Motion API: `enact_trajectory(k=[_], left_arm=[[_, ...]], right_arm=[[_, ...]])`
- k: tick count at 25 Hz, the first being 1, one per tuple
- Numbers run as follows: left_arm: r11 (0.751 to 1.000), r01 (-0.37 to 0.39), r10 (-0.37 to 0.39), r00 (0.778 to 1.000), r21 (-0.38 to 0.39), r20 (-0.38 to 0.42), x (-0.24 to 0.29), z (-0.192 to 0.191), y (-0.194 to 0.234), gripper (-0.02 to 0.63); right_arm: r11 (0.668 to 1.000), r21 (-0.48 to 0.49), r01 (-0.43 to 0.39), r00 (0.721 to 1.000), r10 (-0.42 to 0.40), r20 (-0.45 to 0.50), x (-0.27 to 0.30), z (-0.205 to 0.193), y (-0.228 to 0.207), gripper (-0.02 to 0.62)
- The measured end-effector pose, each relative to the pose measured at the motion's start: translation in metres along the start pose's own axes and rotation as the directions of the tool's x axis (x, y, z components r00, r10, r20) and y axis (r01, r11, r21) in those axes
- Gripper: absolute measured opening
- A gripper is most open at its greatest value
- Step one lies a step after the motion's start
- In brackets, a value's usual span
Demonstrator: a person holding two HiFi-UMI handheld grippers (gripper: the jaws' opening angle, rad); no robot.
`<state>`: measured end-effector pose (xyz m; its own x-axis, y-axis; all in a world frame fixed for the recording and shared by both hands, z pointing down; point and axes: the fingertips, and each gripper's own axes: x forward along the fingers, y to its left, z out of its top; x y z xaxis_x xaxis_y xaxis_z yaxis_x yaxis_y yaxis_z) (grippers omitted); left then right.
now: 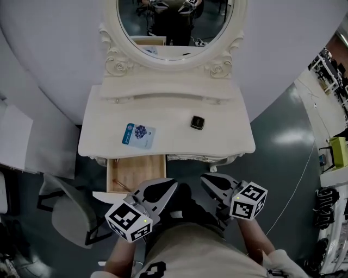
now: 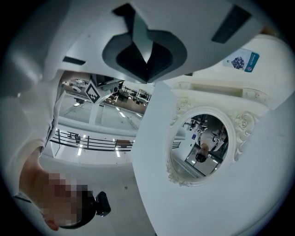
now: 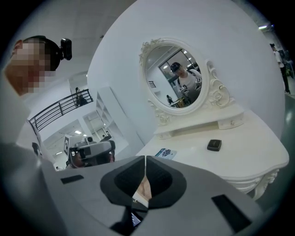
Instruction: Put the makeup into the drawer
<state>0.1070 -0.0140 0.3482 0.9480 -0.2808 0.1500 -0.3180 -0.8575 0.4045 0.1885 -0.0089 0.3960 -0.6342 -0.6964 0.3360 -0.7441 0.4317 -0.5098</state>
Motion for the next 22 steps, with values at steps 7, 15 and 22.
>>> enact_trajectory(k=[7,15,22], left_arm=[[0.998,-0.057,0.056,0.998,-0.007,-0.023,0.038,0.006,0.018,0.054],[0.99,-0.135,0.133,0.989,-0.03,-0.064,0.086,0.007,0.042,0.054],[0.985,-0.172,0.168,0.982,-0.033,-0.089,0.119,0.008,0.055,0.054]], right_arm=[[1.0,-0.017,-0.009,1.0,0.008,-0.021,0.015,0.025,-0.069,0.029],[0.993,-0.114,-0.025,0.998,0.017,-0.063,0.036,0.054,-0.144,0.041],[0.953,-0.302,0.02,0.977,-0.082,-0.195,0.08,0.048,-0.219,0.281]])
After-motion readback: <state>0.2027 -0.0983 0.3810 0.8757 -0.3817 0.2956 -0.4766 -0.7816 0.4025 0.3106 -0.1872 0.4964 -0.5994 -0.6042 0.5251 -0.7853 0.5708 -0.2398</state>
